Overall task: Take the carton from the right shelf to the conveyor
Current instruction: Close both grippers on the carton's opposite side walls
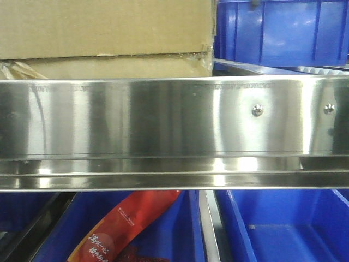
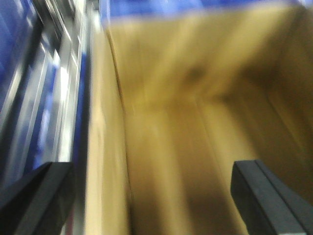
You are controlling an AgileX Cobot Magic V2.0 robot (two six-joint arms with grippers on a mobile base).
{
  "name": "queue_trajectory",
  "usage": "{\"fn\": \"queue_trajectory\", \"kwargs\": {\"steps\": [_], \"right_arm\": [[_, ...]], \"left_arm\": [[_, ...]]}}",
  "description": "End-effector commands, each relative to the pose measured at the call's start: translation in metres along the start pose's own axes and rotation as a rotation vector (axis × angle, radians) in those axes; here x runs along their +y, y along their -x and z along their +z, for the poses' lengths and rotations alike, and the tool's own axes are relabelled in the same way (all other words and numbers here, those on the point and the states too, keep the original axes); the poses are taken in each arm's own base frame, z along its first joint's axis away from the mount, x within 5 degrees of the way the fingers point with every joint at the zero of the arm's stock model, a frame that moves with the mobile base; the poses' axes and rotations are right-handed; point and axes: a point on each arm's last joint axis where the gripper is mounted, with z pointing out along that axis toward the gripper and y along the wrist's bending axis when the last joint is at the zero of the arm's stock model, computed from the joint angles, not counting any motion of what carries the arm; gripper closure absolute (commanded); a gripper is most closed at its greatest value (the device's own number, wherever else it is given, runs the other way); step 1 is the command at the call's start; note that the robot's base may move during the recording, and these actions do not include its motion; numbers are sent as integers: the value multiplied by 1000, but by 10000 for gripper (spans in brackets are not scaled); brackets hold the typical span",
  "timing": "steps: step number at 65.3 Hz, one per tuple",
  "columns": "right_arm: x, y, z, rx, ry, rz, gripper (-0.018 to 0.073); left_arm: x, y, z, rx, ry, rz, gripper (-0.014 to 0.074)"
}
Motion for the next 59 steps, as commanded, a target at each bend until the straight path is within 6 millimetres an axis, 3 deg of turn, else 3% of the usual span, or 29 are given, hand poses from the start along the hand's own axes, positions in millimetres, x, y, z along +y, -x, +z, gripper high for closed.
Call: {"fn": "queue_trajectory", "kwargs": {"steps": [1, 28, 43, 59], "right_arm": [[-3, 2, 8, -9, -39, 0, 0], [-13, -15, 77, 123, -113, 4, 0], [-17, -18, 87, 138, -133, 17, 0], [-21, -22, 100, 164, -144, 22, 0]], "left_arm": [[5, 6, 5, -7, 22, -18, 54], [23, -1, 74, 138, 60, -62, 54], [21, -7, 106, 206, 62, -57, 57], [21, -10, 118, 231, 66, -53, 57]]}}
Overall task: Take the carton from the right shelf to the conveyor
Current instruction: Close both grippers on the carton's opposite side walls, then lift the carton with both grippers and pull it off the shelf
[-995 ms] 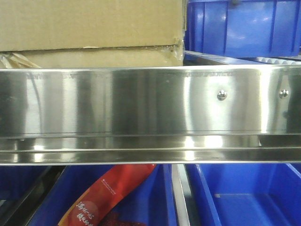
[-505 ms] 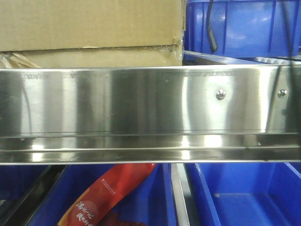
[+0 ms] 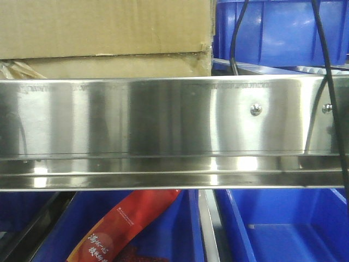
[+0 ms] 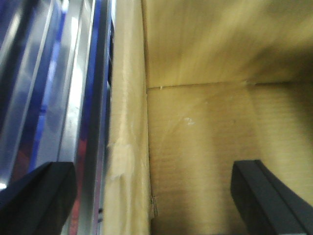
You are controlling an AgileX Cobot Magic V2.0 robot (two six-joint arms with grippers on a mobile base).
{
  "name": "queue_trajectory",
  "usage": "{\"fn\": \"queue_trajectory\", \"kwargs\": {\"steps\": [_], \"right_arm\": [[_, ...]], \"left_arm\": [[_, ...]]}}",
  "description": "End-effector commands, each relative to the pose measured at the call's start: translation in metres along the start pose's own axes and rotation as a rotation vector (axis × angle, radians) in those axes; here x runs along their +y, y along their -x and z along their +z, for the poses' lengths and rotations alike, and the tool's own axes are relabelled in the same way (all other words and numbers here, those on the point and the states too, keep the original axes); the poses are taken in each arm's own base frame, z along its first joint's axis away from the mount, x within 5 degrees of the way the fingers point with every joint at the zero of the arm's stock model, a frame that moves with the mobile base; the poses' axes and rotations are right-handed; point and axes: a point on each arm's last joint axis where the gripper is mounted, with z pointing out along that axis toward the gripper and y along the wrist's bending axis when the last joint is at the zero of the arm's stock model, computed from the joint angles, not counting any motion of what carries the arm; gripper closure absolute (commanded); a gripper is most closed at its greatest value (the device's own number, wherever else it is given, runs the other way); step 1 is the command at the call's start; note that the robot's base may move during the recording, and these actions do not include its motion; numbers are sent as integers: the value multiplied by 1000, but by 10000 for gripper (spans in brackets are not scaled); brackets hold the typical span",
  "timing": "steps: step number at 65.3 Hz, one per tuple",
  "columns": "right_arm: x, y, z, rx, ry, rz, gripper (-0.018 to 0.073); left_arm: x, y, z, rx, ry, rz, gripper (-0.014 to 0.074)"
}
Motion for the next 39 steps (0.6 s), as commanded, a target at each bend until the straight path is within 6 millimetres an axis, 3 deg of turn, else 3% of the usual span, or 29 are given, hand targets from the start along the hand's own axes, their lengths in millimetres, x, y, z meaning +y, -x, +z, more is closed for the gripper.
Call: {"fn": "queue_trajectory", "kwargs": {"steps": [1, 12, 17, 25, 26, 31, 33, 39], "right_arm": [[-3, 2, 3, -14, -15, -2, 0], [-2, 0, 15, 8, -21, -5, 7], [-2, -1, 16, 10, -21, -5, 79], [-2, 0, 13, 4, -20, -4, 386], [-2, 0, 11, 2, -19, -4, 470], [-3, 1, 8, -4, -18, -3, 662], [-3, 1, 8, -4, -18, -3, 633], [-3, 1, 6, -9, -17, -3, 622]], "left_arm": [[1, 1, -2, -14, -1, -5, 57], [2, 2, -2, -14, 8, -2, 59], [2, 2, -2, -14, 8, -2, 76], [2, 2, -2, -14, 8, -2, 273], [2, 2, -2, -14, 8, -2, 349], [2, 2, -2, -14, 8, -2, 594], [2, 2, -2, -14, 8, -2, 652], [2, 2, -2, -14, 6, -2, 572]]}}
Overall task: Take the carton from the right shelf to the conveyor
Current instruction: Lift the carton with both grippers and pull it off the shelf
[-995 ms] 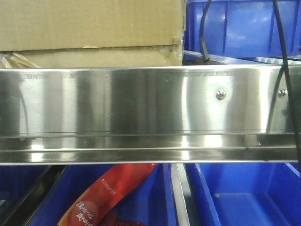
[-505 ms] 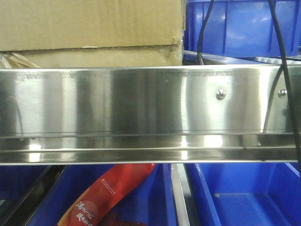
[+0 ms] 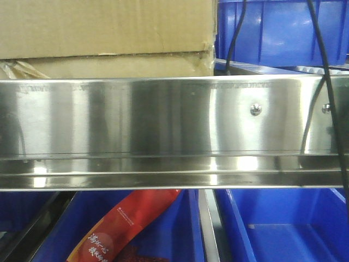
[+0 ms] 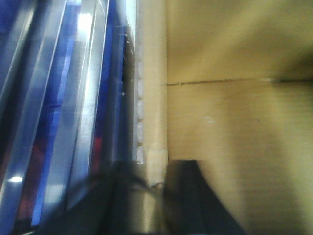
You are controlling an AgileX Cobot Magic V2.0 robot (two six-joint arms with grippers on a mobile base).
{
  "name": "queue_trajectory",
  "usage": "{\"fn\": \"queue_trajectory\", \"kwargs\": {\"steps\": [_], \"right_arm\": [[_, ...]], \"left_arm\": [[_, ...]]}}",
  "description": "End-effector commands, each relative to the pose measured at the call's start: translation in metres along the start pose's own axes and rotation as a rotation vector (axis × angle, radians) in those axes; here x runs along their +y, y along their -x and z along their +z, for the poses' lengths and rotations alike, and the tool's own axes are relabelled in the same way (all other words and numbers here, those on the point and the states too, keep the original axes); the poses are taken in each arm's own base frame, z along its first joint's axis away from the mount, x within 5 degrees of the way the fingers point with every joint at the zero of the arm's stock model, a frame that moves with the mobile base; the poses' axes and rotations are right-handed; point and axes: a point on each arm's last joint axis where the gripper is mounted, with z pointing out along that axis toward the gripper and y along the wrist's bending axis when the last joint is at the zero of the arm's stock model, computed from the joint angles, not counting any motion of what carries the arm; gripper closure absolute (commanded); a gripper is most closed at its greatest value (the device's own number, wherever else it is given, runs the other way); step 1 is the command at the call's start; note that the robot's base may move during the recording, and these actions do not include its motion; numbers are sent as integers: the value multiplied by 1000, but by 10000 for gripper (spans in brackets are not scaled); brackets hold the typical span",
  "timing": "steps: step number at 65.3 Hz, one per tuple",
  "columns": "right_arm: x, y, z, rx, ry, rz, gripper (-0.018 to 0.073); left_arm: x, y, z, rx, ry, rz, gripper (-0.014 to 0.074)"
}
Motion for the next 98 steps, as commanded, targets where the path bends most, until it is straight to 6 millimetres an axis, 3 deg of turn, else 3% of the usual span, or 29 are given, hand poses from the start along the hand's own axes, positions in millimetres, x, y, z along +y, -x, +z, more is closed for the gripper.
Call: {"fn": "queue_trajectory", "kwargs": {"steps": [1, 15, 43, 52, 61, 75, 89, 98], "right_arm": [[0, 4, -11, -44, 10, 4, 625], [-2, 7, -30, -82, 12, 6, 627], [-14, 8, -129, -266, 53, 27, 627], [-18, 5, -153, -311, 62, 32, 627], [-20, 3, -170, -342, 66, 21, 627], [-24, -10, -177, -317, 56, -12, 627], [-30, -32, -161, -212, 6, -33, 627], [-33, -34, -157, -203, -35, -45, 627]], "left_arm": [[-3, 1, -4, -18, -28, -7, 577], [-3, 2, -12, -36, -42, -14, 603], [-10, 5, -115, -279, -193, -44, 605], [-24, 0, -131, -301, -242, -44, 615], [-43, -6, -136, -283, -295, -45, 615], [-67, -14, -137, -260, -313, -34, 615], [-81, -18, -142, -270, -313, -1, 615], [-83, -19, -141, -264, -318, -7, 615]]}}
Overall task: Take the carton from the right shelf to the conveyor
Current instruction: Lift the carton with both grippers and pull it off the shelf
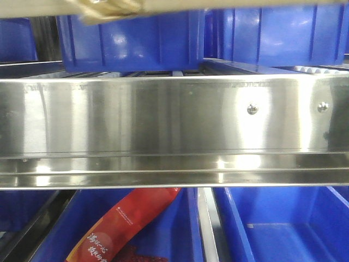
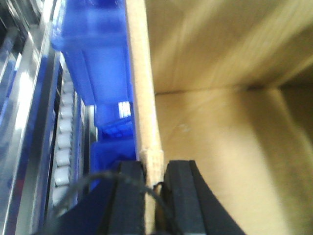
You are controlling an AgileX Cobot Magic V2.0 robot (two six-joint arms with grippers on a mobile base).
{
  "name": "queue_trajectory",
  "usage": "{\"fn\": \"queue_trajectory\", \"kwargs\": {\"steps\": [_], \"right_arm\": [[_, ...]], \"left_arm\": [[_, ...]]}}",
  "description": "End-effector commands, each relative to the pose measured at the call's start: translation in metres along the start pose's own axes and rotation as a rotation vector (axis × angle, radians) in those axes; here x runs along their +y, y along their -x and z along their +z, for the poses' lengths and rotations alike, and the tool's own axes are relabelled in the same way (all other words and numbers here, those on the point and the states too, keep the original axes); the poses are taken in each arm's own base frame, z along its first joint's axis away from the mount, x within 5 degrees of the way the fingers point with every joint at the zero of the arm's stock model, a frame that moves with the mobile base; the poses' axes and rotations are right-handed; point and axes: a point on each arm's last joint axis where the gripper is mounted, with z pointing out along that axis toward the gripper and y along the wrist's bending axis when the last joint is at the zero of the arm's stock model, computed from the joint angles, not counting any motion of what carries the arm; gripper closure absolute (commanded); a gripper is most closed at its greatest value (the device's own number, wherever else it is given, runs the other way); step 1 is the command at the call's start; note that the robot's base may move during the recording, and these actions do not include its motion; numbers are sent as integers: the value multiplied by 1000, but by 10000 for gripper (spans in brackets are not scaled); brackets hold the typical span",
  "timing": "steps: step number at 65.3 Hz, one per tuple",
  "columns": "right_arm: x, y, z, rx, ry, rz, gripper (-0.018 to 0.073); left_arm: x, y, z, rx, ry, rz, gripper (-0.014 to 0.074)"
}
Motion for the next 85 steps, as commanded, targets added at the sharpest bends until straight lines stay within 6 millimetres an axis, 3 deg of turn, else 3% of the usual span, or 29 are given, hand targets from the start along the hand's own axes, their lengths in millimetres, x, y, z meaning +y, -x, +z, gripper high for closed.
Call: {"fn": "queue_trajectory", "kwargs": {"steps": [1, 47, 85], "right_arm": [[4, 6, -4, -84, 40, -2, 627], [2, 7, -2, -89, 5, -14, 627], [5, 19, -4, -225, 39, -15, 627]], "left_arm": [[-14, 2, -7, -39, -117, -34, 615], [-15, 0, -4, -26, -112, -31, 615], [-15, 2, -4, -45, -118, -31, 615]]}}
